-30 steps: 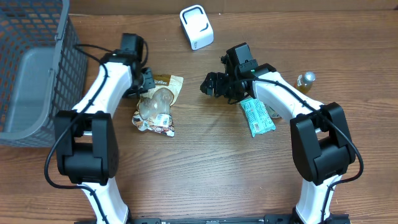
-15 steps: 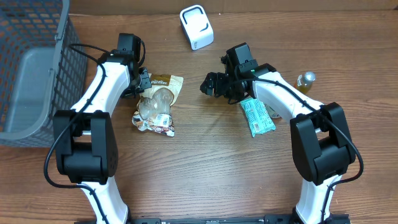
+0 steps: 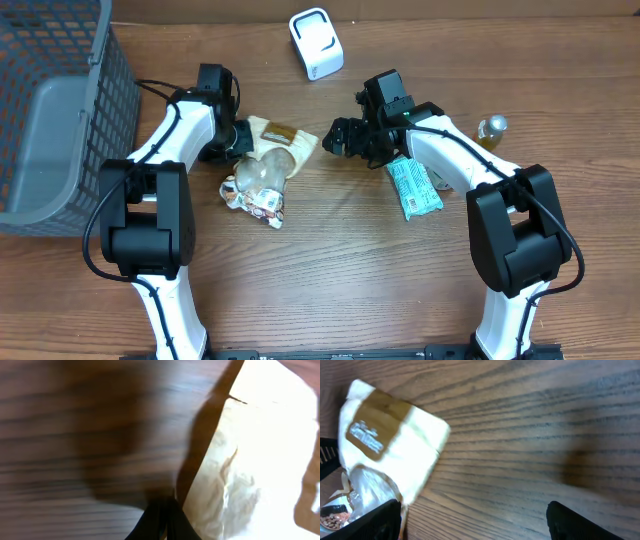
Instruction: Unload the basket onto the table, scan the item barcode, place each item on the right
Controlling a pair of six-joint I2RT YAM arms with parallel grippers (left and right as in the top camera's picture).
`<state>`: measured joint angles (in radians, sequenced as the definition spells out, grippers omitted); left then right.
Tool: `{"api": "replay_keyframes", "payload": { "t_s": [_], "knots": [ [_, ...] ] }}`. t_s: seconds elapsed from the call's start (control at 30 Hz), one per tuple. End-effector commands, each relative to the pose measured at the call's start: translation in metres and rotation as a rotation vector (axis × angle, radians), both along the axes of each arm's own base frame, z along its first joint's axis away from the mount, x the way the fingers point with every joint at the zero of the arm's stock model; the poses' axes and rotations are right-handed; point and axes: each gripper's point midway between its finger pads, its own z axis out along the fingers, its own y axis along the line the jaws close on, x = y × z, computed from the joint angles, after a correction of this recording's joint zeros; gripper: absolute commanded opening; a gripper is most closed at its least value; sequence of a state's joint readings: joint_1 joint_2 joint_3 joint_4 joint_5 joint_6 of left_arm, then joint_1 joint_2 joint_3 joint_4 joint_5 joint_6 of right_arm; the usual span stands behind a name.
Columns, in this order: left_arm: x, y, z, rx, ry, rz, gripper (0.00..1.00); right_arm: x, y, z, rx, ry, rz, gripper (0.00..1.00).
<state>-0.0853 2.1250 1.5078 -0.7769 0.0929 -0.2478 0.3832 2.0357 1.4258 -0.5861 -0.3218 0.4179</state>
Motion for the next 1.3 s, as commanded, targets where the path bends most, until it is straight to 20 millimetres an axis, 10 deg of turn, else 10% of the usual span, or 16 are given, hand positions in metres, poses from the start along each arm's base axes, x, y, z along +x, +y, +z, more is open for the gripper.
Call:
{"api": "replay_keyframes", "payload": {
  "t_s": [0.0,0.3,0.6,1.0,1.27],
  "knots": [
    [-0.008,-0.051,0.007,-0.233,-0.01,-0.228,0.04,0.001,0.0,0.0,-0.013,-0.005,0.017,0.89],
    [-0.009,-0.092,0.031,-0.369,-0.049,-0.368,0.04,-0.016,-0.002,-0.001,-0.043,0.023,0.14,0.89],
    [-0.021,-0.089,0.102,-0.364,-0.004,-0.335,0.04,-0.02,0.025,0.037,0.102,-0.032,0.303,0.87],
    [-0.112,-0.081,0.064,-0.318,0.377,-0.279,0.04,-0.016,0.038,0.03,0.069,-0.093,0.324,0.88],
    [-0.139,-0.052,0.03,-0.156,0.476,-0.221,0.04,-0.033,0.051,0.004,0.052,-0.034,0.364,0.88]
  ]
}}
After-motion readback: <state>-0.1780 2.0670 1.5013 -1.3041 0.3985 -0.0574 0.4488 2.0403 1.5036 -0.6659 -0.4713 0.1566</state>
